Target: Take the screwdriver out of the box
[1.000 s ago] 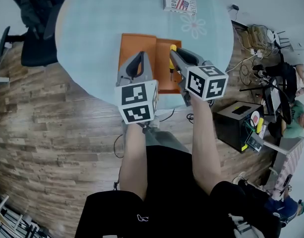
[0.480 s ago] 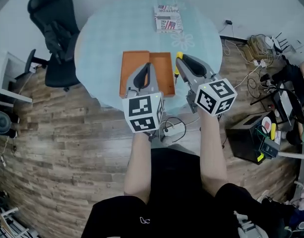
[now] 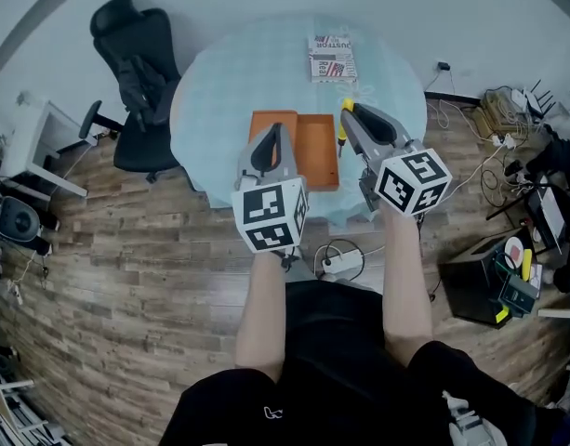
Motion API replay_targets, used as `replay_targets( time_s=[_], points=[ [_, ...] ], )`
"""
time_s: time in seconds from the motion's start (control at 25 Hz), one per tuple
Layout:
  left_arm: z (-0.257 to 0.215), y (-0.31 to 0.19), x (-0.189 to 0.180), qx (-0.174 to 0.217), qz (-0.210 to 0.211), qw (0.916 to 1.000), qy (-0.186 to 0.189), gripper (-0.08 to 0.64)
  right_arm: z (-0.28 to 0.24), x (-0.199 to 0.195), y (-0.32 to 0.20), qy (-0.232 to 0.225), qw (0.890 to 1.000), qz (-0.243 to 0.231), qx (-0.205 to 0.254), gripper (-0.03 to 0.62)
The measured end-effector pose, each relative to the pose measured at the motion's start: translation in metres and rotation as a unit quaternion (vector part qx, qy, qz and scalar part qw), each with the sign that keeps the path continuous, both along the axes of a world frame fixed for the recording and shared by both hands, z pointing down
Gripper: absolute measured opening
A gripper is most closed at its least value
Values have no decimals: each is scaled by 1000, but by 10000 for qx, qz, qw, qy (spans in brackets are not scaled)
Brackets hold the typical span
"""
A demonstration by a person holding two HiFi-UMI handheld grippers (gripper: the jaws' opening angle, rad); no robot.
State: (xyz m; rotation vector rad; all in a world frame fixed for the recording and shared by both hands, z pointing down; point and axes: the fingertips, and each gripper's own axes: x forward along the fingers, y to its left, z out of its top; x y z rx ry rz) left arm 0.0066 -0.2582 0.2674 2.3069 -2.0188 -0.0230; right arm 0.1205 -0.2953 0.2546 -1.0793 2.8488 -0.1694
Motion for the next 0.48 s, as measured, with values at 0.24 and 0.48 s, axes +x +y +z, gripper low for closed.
replay_targets(
  time_s=[0.24,0.48],
  points=[
    [-2,10,-9,45,-135,9999,-61,3,1,-10,5,-6,9999,-163,48,84],
    [0,2,-7,56,-178,9998,-45,3,4,-9,-2,65,9996,-262,80,84]
  ],
)
